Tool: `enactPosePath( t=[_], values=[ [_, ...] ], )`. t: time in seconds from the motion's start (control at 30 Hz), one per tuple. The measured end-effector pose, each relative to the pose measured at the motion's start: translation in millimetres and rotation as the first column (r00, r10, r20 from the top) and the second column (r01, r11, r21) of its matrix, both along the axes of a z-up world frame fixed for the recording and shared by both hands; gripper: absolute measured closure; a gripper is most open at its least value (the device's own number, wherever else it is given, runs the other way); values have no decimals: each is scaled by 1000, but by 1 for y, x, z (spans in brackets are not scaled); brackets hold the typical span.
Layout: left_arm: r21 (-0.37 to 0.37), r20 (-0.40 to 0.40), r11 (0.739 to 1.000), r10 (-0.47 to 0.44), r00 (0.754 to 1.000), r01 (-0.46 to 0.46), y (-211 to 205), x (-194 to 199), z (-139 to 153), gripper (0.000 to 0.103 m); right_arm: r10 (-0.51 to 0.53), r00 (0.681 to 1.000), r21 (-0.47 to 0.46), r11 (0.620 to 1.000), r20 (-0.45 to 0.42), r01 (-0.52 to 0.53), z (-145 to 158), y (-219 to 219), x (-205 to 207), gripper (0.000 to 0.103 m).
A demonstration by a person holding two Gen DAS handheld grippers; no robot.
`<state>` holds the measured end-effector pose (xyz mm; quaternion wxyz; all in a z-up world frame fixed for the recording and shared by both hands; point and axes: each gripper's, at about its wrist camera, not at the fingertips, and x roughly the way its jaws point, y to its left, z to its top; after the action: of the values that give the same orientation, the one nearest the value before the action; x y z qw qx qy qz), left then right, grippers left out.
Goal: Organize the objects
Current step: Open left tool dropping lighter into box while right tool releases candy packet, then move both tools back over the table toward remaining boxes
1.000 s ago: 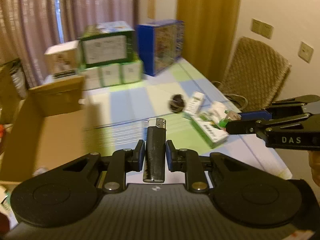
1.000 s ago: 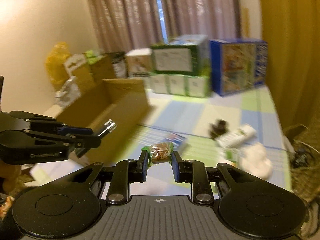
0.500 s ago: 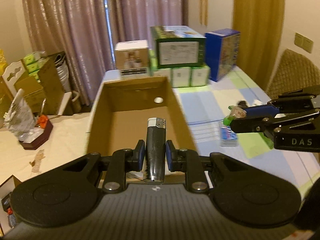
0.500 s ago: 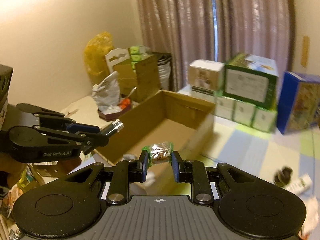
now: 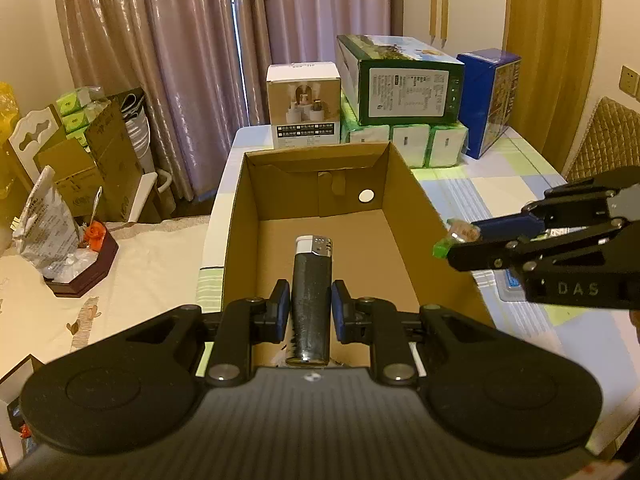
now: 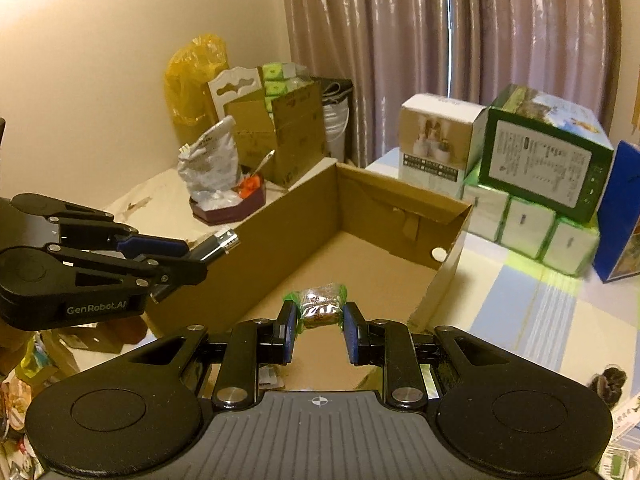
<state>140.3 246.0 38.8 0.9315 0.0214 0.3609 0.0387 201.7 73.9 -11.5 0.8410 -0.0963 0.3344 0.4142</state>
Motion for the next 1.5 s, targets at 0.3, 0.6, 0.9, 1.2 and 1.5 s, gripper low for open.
enactPosePath(
  t=[0.3, 0.6, 0.9, 1.2, 1.5],
  values=[
    [-35, 21, 998, 52, 998, -51, 14, 13, -15, 59, -5, 1000, 56, 998, 25, 3, -9, 2, 14, 37],
    [-59, 35, 995, 85, 996, -83, 11, -13, -7, 59, -67, 998, 61, 996, 15, 66, 0, -30, -1, 37],
    [-97, 92, 993, 76, 993, -67, -31, -51, 20, 53, -171, 985, 102, 981, 33, 167, 27, -77, -42, 28],
    [-153, 148, 988, 16, 989, 7, -105, -93, 37, 36, -340, 939, 146, 933, 46, 330, 42, -158, -103, 19],
    [-137, 173, 988, -45, 984, 70, -179, -125, 34, 20, -527, 850, 153, 842, 28, 517, 44, -246, -159, 8]
  ],
)
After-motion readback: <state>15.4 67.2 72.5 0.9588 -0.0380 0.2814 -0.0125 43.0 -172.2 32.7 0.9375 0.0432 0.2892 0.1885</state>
